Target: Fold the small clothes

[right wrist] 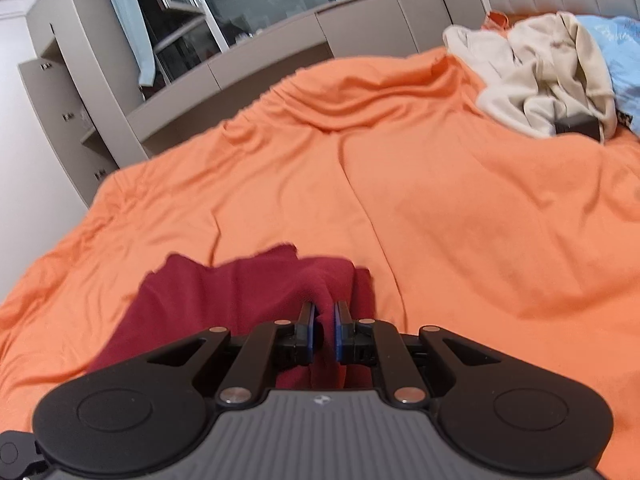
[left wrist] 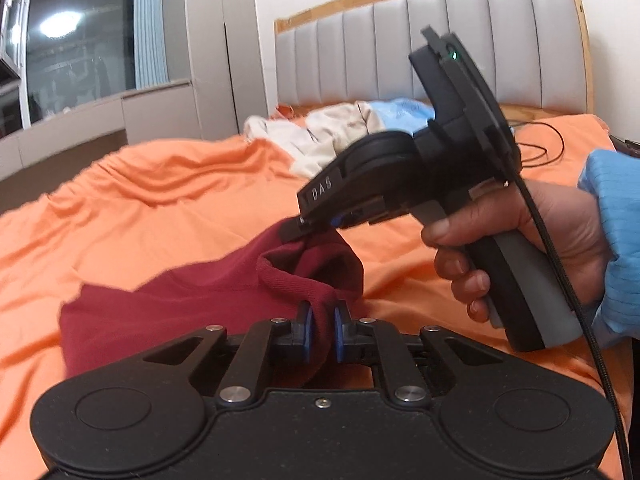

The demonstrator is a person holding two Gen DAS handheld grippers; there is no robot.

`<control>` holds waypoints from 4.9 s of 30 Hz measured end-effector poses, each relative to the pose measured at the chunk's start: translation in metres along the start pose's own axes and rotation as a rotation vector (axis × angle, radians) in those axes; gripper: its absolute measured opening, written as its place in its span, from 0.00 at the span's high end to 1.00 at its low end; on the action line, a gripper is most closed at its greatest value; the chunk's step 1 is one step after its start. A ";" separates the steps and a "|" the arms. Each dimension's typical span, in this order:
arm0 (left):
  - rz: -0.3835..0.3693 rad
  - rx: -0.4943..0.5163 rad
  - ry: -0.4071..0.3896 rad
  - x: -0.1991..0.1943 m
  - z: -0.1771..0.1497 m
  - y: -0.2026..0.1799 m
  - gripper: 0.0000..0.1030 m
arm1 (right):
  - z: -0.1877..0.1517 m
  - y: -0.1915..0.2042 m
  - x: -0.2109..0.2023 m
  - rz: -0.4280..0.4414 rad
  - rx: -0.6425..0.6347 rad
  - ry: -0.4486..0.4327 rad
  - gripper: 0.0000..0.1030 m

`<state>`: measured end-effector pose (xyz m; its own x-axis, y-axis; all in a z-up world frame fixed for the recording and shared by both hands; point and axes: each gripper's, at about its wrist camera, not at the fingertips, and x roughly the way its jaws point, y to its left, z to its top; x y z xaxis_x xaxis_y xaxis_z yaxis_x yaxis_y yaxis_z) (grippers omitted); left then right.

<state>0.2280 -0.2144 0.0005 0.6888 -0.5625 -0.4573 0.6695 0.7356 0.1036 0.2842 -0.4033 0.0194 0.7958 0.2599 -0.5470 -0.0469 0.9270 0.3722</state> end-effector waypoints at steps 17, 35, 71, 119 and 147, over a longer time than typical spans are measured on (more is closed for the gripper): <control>-0.090 -0.189 0.034 -0.010 -0.003 0.032 0.24 | 0.002 -0.036 -0.013 -0.026 0.140 0.007 0.25; 0.281 -0.583 0.065 -0.045 -0.040 0.137 0.01 | -0.012 -0.030 0.023 -0.202 0.097 0.012 0.00; 0.245 -0.696 0.103 -0.029 -0.080 0.141 0.00 | 0.012 -0.035 0.066 -0.223 -0.024 0.070 0.00; 0.242 -0.697 0.101 -0.029 -0.081 0.141 0.00 | -0.020 -0.027 0.049 -0.097 0.019 0.110 0.00; 0.241 -0.699 0.098 -0.029 -0.081 0.141 0.00 | -0.005 -0.038 0.054 0.053 0.102 0.021 0.33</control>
<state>0.2800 -0.0633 -0.0434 0.7441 -0.3431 -0.5732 0.1476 0.9213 -0.3599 0.3257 -0.4227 -0.0277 0.7809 0.3143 -0.5398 -0.0261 0.8798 0.4746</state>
